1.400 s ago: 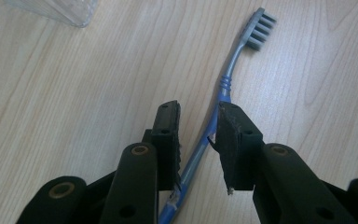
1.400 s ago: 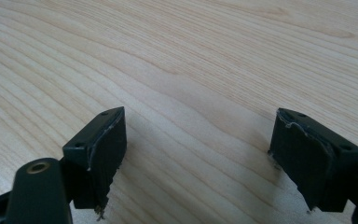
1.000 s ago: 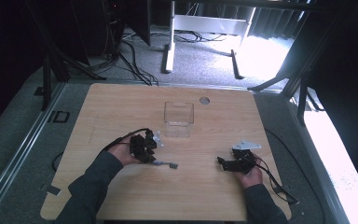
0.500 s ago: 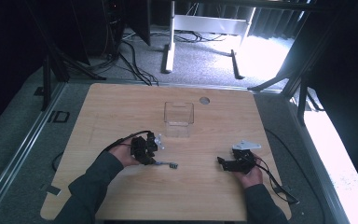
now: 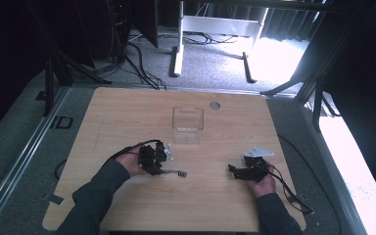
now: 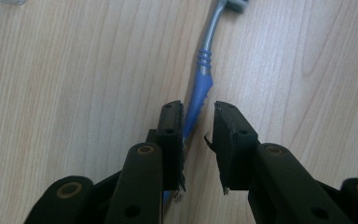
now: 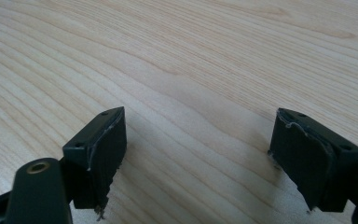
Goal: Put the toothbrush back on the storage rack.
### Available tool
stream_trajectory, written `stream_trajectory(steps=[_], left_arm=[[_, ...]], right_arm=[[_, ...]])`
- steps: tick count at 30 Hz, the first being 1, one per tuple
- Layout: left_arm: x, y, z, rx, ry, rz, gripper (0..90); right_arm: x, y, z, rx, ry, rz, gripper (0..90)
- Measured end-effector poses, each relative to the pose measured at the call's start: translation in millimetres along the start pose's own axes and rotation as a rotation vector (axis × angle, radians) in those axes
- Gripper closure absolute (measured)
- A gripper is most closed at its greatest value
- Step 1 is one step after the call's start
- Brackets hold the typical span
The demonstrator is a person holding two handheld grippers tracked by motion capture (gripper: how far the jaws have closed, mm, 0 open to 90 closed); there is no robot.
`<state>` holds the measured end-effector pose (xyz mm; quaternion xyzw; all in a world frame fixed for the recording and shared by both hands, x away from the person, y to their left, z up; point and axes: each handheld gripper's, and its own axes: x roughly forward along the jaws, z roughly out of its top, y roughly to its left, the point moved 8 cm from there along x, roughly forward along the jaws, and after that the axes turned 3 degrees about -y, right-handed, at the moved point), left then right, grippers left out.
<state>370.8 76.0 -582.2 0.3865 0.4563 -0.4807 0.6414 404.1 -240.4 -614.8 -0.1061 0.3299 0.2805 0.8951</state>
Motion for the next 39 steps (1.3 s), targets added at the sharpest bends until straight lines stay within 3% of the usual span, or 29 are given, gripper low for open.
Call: stream_trajectory(steps=[12, 33, 39], left_arm=[[3.1, 0.0, -0.2, 0.051, 0.007, 0.019, 71.2], [8.8, -4.2, -1.0, 0.234, 0.019, 0.066, 72.1], [8.3, -3.3, 1.3, 0.265, 0.034, 0.078, 72.5]], right_arm=[[0.0, 0.1, 0.0, 0.0, 0.0, 0.0, 18.2], [0.0, 0.0, 0.0, 0.0, 0.0, 0.0, 18.2], [0.0, 0.0, 0.0, 0.0, 0.0, 0.0, 18.1]])
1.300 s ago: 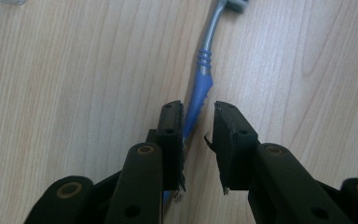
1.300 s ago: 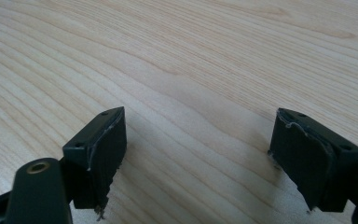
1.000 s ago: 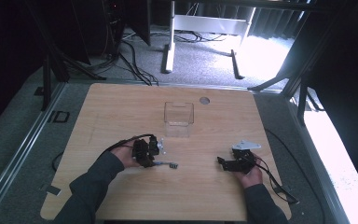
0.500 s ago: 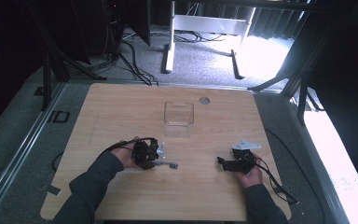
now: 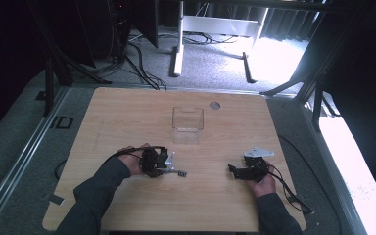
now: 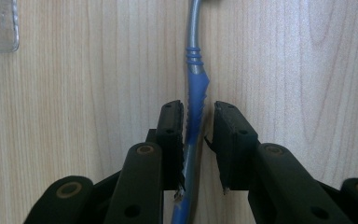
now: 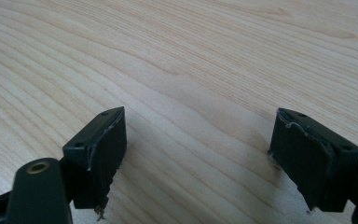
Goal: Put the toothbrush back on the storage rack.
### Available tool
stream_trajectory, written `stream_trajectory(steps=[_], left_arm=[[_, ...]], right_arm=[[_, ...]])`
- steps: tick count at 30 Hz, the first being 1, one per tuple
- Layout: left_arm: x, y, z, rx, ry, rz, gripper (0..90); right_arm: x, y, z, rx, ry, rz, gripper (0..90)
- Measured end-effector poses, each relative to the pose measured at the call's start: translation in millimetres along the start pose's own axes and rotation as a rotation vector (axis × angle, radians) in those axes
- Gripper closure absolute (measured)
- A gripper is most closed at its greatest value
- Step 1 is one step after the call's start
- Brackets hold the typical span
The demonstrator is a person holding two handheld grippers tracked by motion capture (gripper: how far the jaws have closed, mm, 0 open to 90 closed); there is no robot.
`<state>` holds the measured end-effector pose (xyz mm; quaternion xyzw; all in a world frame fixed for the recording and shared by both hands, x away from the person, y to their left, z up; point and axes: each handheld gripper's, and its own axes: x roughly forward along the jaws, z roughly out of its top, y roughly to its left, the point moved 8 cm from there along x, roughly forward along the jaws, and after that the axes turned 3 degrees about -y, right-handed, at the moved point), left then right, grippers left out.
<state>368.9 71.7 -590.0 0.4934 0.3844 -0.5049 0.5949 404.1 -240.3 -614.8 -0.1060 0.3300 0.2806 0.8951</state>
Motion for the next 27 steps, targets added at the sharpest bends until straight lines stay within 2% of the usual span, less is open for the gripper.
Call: stream_trajectory(steps=[7, 14, 22, 27], left_arm=[[2.6, 1.5, -0.4, 0.006, 0.013, 0.007, 74.6], [4.5, 2.0, -1.0, 0.0, 0.009, -0.004, 76.4], [6.7, 5.0, -2.2, -0.032, -0.006, -0.06, 77.9], [7.3, 6.8, -3.6, -0.08, -0.029, -0.114, 80.6]], right_arm=[[0.0, 0.0, 0.0, 0.0, 0.0, 0.0, 18.2], [0.0, 0.0, 0.0, 0.0, 0.0, 0.0, 18.1], [0.0, 0.0, 0.0, -0.001, 0.0, 0.0, 18.2], [0.0, 0.1, 0.0, 0.0, 0.0, 0.0, 18.2]])
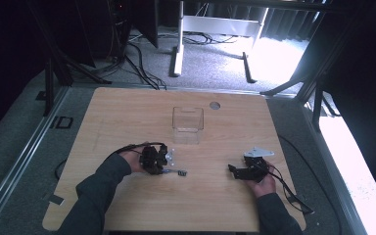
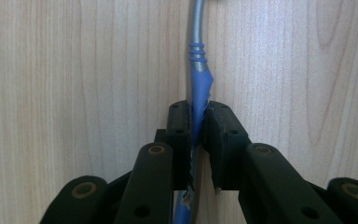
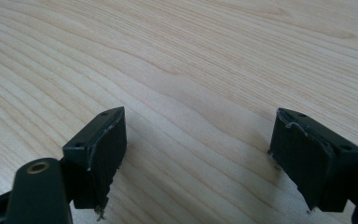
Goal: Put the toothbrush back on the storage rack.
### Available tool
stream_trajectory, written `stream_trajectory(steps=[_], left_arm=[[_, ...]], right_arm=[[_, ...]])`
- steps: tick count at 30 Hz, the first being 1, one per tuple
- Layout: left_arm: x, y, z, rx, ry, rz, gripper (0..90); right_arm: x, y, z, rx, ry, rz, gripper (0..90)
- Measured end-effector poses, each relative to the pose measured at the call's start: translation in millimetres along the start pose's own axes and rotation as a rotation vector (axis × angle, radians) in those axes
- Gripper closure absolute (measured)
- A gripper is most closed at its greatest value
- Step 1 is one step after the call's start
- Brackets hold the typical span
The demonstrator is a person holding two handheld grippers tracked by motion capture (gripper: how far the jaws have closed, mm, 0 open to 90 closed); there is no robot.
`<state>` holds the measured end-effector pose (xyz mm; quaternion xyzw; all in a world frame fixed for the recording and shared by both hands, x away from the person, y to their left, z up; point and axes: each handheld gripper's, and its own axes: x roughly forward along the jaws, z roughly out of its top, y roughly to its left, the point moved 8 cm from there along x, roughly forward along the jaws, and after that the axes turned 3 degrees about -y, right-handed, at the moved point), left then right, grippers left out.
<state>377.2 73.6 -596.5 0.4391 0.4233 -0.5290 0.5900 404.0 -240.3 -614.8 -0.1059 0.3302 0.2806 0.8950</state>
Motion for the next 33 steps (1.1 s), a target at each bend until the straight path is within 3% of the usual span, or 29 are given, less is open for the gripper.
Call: stream_trajectory(steps=[5, 13, 21, 33], left_arm=[[-0.3, 1.0, -2.0, -0.055, -0.007, -0.052, 81.9], [-4.1, -0.2, -3.6, -0.09, -0.015, -0.077, 82.2], [-17.8, 2.1, 2.8, -0.146, -0.121, -0.077, 82.2], [-27.8, 8.7, 1.9, -0.2, -0.179, -0.039, 82.1]], right_arm=[[0.0, -0.1, 0.0, -0.001, -0.001, 0.0, 18.2], [0.0, 0.0, 0.0, 0.0, 0.0, 0.0, 18.1], [0.0, 0.0, 0.0, 0.0, 0.0, 0.0, 18.1], [0.0, 0.0, 0.1, 0.0, -0.001, 0.0, 18.2]])
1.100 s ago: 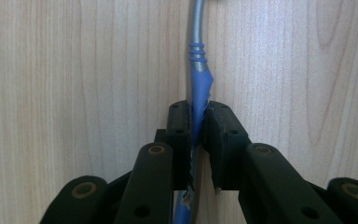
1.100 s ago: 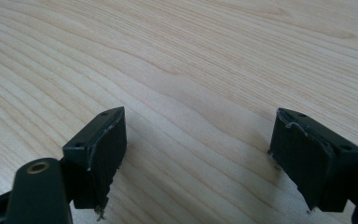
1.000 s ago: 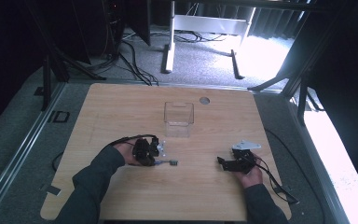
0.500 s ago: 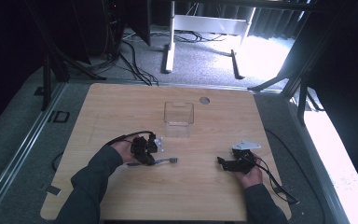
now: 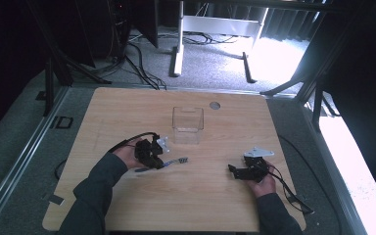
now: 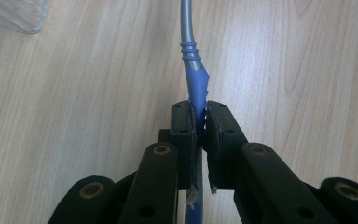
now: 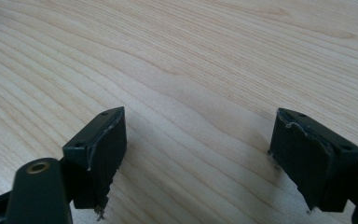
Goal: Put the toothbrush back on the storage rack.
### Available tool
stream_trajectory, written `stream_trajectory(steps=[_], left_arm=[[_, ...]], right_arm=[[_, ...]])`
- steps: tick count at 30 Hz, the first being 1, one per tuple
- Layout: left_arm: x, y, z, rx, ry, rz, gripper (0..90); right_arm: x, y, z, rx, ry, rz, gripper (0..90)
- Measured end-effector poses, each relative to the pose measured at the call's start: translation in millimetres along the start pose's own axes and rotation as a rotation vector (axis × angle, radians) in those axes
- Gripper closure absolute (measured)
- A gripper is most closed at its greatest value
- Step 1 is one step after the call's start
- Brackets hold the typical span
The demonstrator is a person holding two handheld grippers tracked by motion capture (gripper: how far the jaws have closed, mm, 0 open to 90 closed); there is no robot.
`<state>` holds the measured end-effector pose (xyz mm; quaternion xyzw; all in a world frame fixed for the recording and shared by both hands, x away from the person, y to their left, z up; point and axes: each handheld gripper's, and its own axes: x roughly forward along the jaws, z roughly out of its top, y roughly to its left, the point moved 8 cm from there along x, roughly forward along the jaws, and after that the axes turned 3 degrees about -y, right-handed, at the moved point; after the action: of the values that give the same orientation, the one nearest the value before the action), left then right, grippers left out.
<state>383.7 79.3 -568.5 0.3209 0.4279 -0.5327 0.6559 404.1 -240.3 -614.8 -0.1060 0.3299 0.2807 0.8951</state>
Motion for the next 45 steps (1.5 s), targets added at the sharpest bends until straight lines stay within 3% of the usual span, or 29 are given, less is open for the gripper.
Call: stream_trajectory(steps=[24, 34, 45], left_arm=[[-19.6, 14.1, 8.2, -0.061, -0.122, 0.112, 82.1], [-23.7, 18.3, 10.5, -0.076, -0.143, 0.164, 82.1], [-30.9, 22.2, 8.0, -0.097, -0.156, 0.19, 82.2]], right_arm=[[0.1, 0.3, 0.2, 0.004, 0.0, 0.0, 18.1], [0.1, 0.2, 0.1, 0.003, 0.0, 0.0, 18.2], [0.1, 0.3, 0.1, 0.004, 0.0, 0.0, 18.1]])
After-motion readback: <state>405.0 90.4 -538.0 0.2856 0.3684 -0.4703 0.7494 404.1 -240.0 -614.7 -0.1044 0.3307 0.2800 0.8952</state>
